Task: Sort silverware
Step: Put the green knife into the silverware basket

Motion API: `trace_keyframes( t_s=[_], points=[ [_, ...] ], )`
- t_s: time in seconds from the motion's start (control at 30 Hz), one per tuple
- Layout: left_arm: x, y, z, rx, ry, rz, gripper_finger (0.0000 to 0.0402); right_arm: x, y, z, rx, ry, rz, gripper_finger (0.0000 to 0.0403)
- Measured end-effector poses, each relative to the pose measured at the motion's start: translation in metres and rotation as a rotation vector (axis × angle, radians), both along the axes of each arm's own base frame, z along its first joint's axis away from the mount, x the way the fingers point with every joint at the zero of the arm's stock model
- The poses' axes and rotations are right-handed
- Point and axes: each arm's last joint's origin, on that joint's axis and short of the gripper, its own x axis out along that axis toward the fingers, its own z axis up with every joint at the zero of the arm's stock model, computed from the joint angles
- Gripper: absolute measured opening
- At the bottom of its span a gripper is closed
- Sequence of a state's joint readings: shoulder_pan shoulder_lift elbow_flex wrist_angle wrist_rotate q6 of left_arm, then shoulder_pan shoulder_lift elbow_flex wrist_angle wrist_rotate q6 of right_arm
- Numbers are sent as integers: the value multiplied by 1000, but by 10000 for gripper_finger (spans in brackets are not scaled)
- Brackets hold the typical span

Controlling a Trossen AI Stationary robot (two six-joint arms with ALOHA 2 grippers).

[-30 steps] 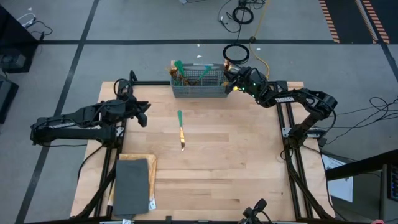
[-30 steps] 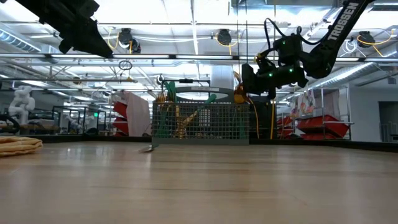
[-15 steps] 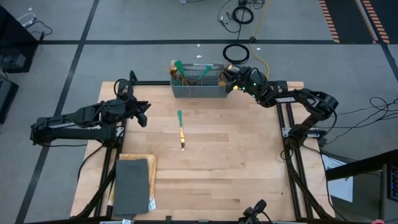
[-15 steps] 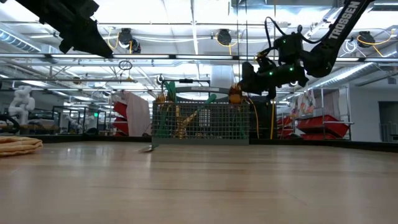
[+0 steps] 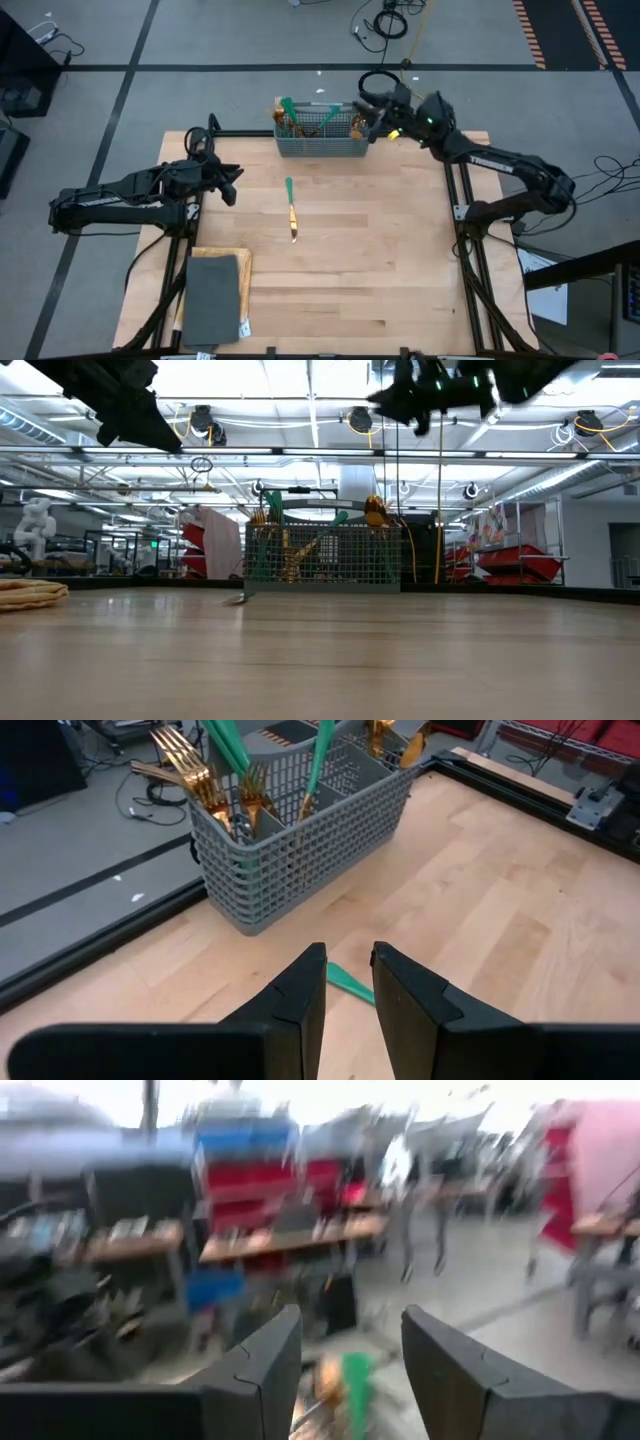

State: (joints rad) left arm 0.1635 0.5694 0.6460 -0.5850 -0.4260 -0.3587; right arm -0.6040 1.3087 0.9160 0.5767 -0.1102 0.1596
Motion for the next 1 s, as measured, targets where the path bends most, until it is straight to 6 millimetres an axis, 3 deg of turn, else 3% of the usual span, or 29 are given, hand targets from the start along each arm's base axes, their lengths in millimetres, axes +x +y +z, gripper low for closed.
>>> trace_keyframes(
  t_s=[0.13,0.3,0.43,0.63,0.73,1.0],
  points=[
    [0,0,0,-2,-1,-2,90,31,26,39,64,239,66,155],
    [0,-1,0,-13,-3,-22,90,78,56,36,155,532,97,154],
    [1,-2,0,-33,-7,-57,90,117,79,16,274,568,161,154],
    [2,-4,-1,-86,-23,-110,90,166,99,-53,489,643,13,154],
    [2,-5,-1,-111,-24,-147,90,183,105,-77,580,641,-18,154],
    [3,-8,-2,-218,-52,-227,90,226,117,-107,650,635,-40,153]
  ],
)
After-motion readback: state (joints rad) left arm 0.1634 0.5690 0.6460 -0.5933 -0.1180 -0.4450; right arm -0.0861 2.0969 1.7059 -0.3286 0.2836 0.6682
